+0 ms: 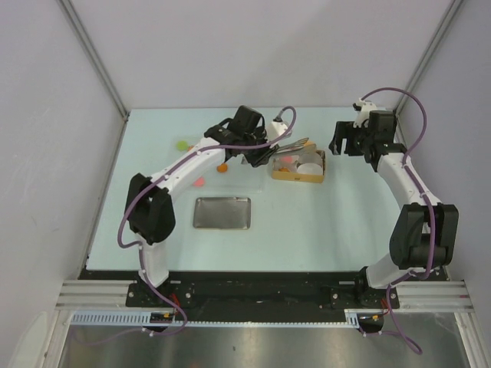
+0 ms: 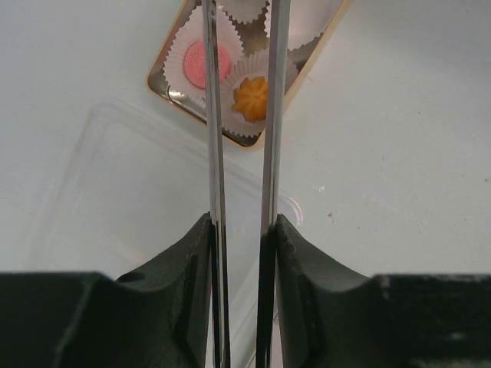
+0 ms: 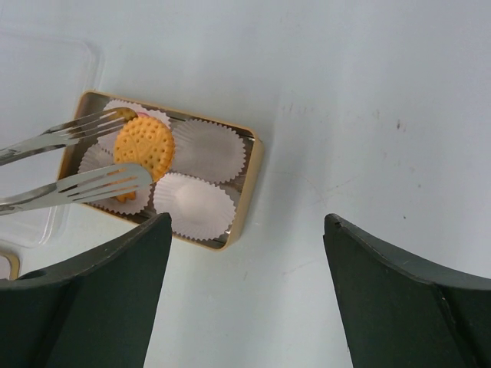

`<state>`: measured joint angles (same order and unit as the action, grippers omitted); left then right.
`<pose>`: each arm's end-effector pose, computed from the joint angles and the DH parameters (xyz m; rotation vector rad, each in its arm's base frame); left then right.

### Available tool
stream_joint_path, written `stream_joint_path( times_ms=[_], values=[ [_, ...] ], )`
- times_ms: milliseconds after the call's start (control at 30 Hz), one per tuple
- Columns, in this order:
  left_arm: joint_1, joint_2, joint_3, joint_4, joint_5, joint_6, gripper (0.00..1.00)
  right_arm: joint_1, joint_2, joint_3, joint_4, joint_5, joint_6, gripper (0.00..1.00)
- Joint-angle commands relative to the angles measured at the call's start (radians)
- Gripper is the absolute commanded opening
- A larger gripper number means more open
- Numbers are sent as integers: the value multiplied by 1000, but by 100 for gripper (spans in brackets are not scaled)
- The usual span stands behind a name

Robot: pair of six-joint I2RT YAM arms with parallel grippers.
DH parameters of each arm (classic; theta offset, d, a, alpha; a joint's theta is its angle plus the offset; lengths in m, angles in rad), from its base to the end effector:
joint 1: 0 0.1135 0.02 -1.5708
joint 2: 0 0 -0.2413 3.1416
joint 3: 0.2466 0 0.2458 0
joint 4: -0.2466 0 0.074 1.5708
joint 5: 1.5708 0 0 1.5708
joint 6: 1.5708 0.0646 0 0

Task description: Pack the cookies

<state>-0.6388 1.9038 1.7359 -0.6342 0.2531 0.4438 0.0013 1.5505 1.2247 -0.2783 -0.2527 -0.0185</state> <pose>0.3427 -0.2746 0.2627 1.3268 1.9701 -0.3938 0.3725 0.0166 0.2577 -0.1654 2.1587 0.2646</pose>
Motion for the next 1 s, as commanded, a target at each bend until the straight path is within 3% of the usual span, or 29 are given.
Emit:
stream_joint_path(
  times_ms=[0,967],
  values=[
    [-19,38,82,51,-11,-14,24,-34,-44,6,24,-5,6,85],
    [-39,190,137,56,-54,-1,24,-64,-58,6,18,-23,9,85]
  ],
)
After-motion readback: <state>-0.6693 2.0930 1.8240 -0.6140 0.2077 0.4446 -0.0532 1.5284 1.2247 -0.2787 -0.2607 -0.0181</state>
